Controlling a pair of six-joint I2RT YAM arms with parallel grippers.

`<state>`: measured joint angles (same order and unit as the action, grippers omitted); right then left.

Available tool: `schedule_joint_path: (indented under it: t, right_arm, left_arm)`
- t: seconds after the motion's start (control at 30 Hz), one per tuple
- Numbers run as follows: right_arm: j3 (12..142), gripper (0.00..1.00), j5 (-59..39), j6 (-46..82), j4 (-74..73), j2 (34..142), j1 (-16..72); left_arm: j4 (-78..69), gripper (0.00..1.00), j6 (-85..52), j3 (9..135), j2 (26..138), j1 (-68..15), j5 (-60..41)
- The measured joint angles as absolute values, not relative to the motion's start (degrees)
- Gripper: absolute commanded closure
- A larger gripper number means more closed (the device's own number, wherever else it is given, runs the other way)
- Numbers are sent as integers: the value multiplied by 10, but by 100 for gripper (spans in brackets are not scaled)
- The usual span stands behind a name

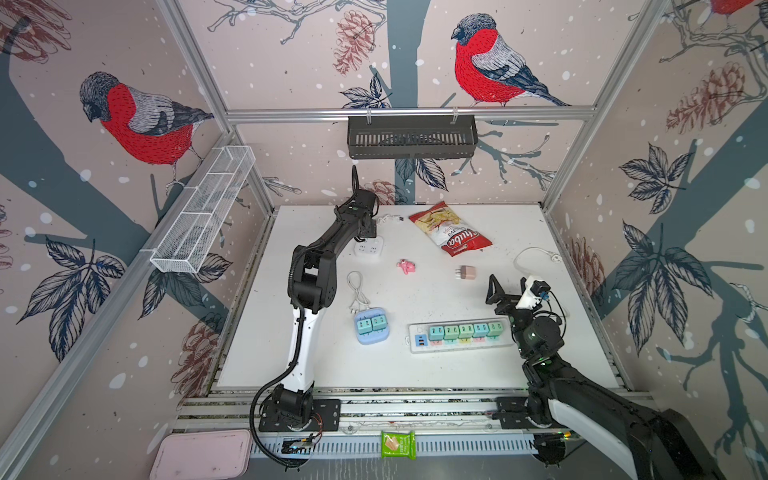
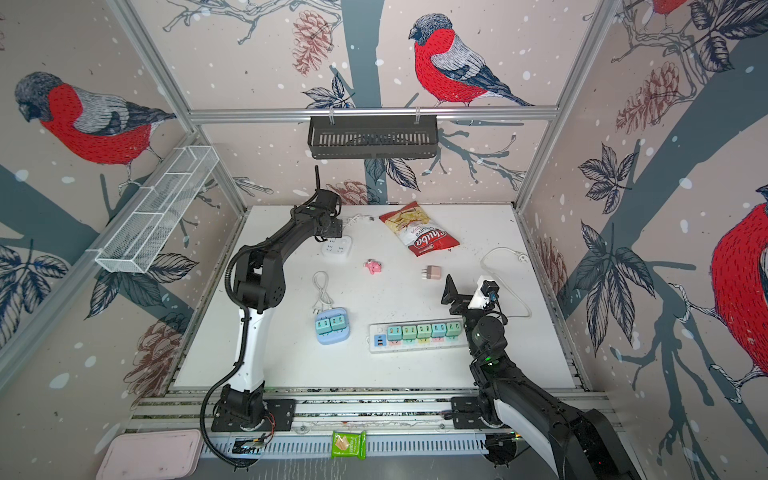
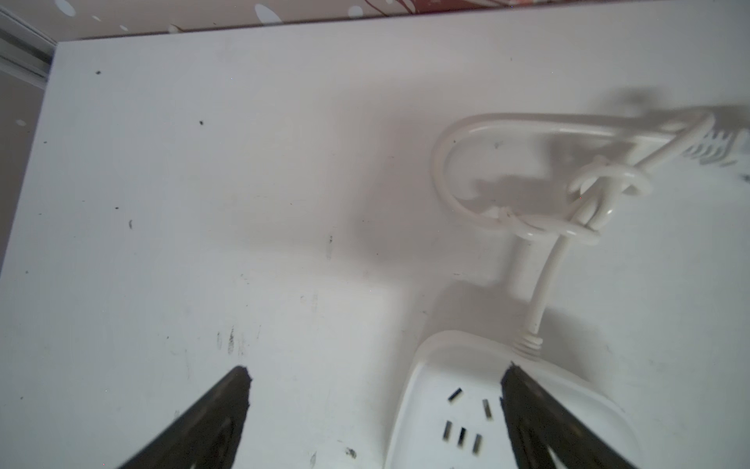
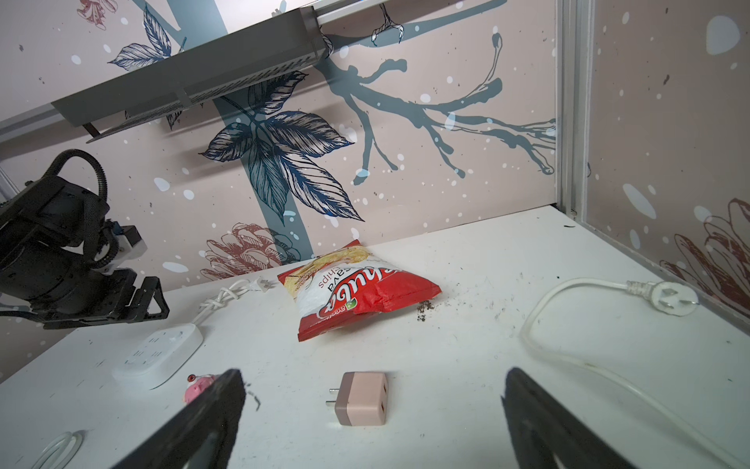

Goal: Insert the plug

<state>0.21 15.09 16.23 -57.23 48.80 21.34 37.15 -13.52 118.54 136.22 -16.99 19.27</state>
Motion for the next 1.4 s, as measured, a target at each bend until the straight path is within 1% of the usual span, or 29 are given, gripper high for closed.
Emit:
schedule_joint_path:
  t: [0.43, 0.63, 0.77, 0.9, 1.03, 1.13, 1.23, 1.4]
  right_arm:
    - [2, 0, 151, 162, -570, 491, 214]
    - [2, 0, 151, 162, -570, 491, 214]
    - [2, 0, 151, 162, -570, 491, 213]
    - [2, 0, 151, 162, -570, 491, 213]
    - [2, 0, 151, 162, -570, 491, 213]
    - [2, 0, 151, 162, -570, 491, 213]
    - [2, 0, 151, 162, -570, 490, 214]
    - [2, 0, 151, 162, -570, 488, 214]
  left_arm:
    - [349, 4, -135, 1189, 1383, -170, 118]
    - [364, 4, -134, 1199, 1406, -168, 76]
    - [377, 6, -134, 1231, 1431, -162, 64]
    - [380, 8, -138, 1229, 1431, -161, 63]
    - [377, 8, -163, 1173, 1395, -162, 76]
    - [362, 3, -197, 1090, 1344, -163, 96]
    - [334, 3, -227, 1003, 1283, -169, 106]
    - [283, 3, -259, 934, 1227, -197, 99]
